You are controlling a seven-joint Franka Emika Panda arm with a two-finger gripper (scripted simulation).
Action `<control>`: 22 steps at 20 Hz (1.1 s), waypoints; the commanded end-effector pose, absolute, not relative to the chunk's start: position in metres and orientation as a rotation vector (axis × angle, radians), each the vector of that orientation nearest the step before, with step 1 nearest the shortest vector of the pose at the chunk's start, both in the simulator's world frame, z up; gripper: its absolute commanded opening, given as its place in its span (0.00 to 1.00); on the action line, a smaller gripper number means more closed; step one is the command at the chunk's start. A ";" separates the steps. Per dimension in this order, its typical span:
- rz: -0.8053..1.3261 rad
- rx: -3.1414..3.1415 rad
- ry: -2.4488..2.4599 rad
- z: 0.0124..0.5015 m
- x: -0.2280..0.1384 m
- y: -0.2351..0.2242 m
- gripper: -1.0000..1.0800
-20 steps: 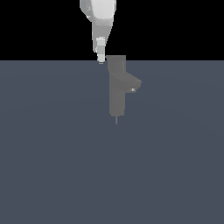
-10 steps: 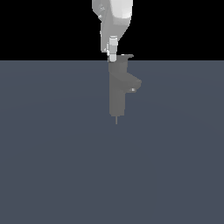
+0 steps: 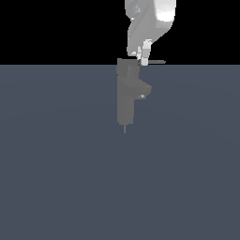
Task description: Turn on the faucet by rotating a designated handle.
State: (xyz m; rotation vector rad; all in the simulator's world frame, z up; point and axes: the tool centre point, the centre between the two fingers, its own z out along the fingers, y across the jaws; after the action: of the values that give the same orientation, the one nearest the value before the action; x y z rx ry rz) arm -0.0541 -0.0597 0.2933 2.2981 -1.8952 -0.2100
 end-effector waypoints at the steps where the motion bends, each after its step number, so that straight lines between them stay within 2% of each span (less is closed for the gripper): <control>1: -0.193 2.268 -1.942 0.299 -0.053 -0.089 0.00; 2: -0.207 2.292 -1.900 0.294 -0.054 -0.066 0.00; 22: -0.200 2.281 -1.920 0.289 -0.013 -0.106 0.00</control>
State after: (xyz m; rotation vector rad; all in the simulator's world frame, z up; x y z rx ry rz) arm -0.0186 -0.1016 0.2897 2.2807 -1.9156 -0.2072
